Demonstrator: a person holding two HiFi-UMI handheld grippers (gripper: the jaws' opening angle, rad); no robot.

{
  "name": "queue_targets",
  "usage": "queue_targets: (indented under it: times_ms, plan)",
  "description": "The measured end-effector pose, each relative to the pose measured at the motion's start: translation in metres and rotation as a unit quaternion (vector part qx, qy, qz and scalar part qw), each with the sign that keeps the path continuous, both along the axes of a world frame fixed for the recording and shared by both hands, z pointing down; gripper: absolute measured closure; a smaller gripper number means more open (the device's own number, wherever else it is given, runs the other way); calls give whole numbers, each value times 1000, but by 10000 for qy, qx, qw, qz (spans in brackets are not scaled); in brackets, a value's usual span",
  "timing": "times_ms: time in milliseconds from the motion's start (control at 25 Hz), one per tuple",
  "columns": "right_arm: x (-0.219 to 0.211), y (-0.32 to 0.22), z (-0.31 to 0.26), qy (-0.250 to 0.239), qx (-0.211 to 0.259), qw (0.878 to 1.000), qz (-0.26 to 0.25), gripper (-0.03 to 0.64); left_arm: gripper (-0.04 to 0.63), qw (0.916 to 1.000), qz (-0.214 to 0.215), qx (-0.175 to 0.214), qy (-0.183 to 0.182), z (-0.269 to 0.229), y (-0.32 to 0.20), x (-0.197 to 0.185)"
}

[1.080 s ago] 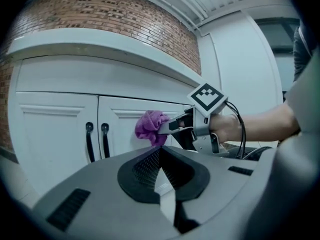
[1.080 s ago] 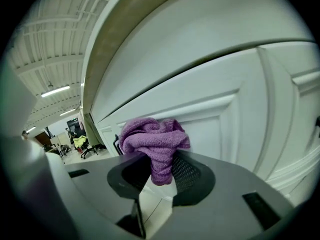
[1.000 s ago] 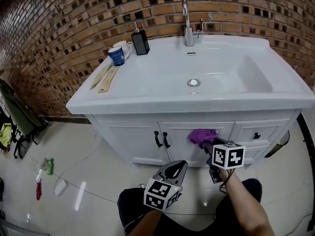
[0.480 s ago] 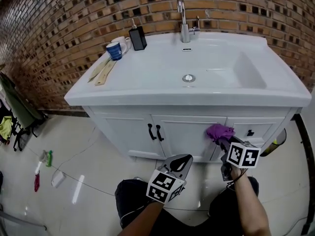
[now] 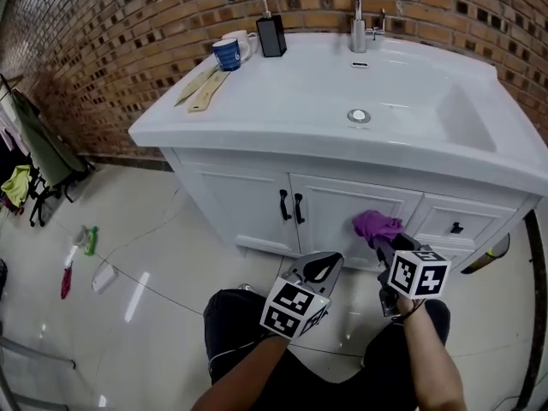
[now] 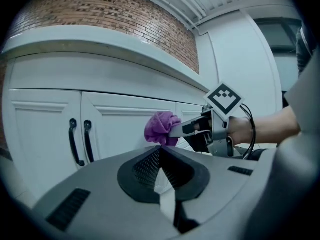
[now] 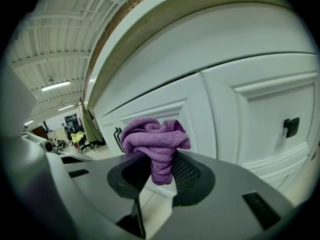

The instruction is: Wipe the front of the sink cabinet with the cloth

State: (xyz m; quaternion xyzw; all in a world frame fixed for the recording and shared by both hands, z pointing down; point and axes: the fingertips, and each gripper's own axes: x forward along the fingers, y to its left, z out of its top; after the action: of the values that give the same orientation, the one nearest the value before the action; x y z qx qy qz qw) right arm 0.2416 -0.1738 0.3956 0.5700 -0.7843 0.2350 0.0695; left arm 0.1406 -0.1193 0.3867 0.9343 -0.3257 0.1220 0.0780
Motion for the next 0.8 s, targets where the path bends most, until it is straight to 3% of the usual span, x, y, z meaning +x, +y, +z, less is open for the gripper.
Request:
queue_targets:
  times_ms: [360, 800]
  plan:
    - [-101, -37, 24, -45, -310, 9970, -712, 502, 592, 9991, -399, -6, -119, 2, -4, -61]
    - [-136, -72, 43, 105, -476, 9974, -540, 502, 592, 9991, -353, 7, -232, 4, 2, -89]
